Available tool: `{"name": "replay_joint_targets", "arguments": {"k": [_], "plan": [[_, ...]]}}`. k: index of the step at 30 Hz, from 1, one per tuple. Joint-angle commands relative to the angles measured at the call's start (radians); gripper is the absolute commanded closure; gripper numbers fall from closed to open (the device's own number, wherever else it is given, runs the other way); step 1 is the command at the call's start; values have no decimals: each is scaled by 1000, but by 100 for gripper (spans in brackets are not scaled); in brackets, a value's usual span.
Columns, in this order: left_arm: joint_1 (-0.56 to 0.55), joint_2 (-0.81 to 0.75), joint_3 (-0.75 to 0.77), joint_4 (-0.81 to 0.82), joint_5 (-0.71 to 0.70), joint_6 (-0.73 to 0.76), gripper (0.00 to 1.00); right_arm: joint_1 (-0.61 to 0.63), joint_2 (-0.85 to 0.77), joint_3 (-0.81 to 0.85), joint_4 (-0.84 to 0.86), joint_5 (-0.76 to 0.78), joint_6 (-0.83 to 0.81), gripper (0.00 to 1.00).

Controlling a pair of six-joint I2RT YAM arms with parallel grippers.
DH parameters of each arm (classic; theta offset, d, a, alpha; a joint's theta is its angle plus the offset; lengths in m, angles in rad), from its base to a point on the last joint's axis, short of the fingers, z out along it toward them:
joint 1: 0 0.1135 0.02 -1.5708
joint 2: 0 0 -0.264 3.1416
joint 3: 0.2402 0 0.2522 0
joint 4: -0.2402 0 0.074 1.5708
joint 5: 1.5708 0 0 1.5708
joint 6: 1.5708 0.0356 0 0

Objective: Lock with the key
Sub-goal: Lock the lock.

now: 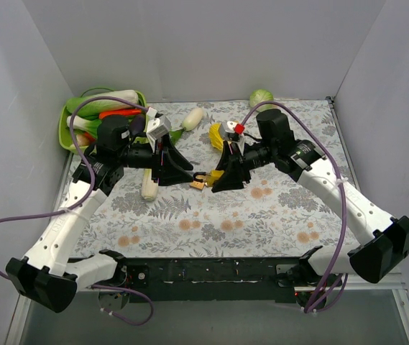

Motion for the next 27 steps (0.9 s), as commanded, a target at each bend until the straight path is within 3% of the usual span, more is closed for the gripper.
{"name": "replay_joint_targets", "arguments": {"k": [1, 10, 23, 27], "plan": [[-9, 3, 48, -29, 17, 42, 57, 20, 2, 61, -37, -15, -61, 99], [-53, -15, 7, 0, -66, -3, 66, 33, 6, 72, -14, 18, -25, 99], [-150, -22, -4, -44, -172, 53, 80, 36, 14, 83, -2, 47, 14, 99], [-161, -14, 1, -49, -174, 50, 90, 36, 13, 80, 3, 50, 14, 99]]}}
